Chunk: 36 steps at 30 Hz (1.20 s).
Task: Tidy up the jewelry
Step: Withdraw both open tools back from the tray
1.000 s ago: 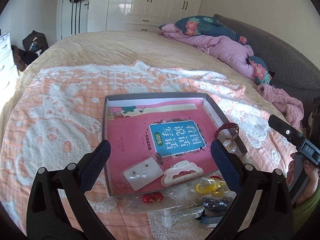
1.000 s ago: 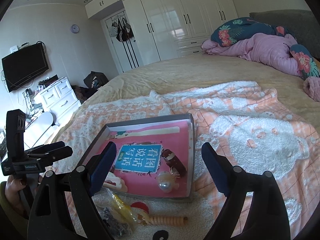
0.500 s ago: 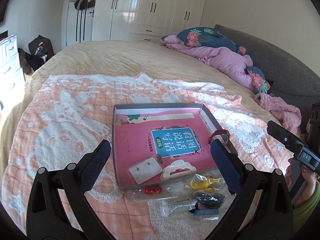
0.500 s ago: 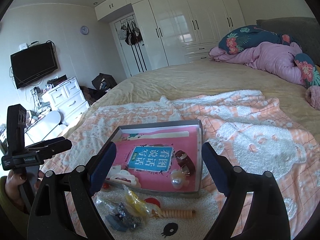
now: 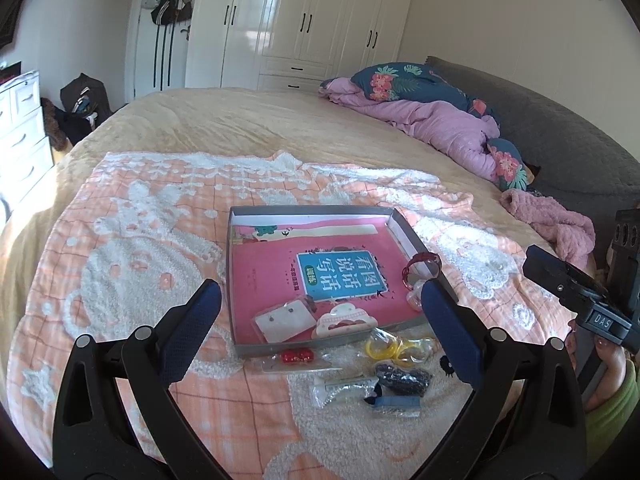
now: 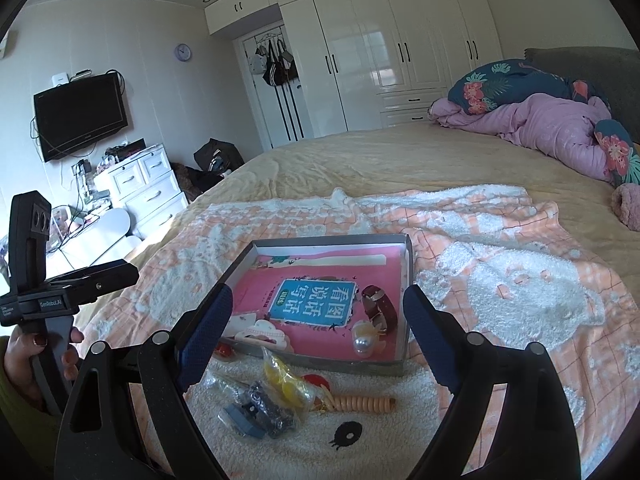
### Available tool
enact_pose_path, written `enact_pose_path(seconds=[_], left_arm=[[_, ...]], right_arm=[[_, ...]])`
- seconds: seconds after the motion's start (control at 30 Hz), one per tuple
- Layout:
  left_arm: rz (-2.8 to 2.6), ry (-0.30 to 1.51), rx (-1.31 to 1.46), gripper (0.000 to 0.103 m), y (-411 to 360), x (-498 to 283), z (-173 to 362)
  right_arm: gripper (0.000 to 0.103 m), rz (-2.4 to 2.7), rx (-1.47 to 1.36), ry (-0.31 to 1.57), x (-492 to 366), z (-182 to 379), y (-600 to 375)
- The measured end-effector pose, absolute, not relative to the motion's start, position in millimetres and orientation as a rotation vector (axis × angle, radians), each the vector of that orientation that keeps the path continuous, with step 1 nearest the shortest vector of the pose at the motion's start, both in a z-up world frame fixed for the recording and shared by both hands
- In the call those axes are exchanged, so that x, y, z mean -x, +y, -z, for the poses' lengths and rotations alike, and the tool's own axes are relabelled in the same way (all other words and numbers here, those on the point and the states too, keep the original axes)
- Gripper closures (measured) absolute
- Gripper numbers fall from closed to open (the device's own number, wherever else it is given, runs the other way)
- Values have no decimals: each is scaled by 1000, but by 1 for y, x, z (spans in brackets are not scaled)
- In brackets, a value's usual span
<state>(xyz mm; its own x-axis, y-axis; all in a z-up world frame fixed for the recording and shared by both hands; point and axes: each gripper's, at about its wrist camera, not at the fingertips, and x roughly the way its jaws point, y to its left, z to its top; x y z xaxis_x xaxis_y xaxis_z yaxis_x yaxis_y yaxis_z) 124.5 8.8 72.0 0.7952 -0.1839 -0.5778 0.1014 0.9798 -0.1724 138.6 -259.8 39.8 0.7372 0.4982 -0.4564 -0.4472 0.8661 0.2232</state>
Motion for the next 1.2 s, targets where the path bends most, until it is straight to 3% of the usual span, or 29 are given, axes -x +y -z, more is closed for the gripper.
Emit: enact_pose_path(seconds=[0.13, 0.23, 1.2], left_arm=[[153, 646, 117, 9, 4, -117, -67], [152, 659, 110, 9, 2, -112, -63], [205, 786, 18, 9, -36, -80, -18]], right_arm=[[17, -520, -98, 530, -133, -41, -261], [8, -514, -101, 522, -129, -42, -263], [7, -520, -42, 640, -104, -6, -267]])
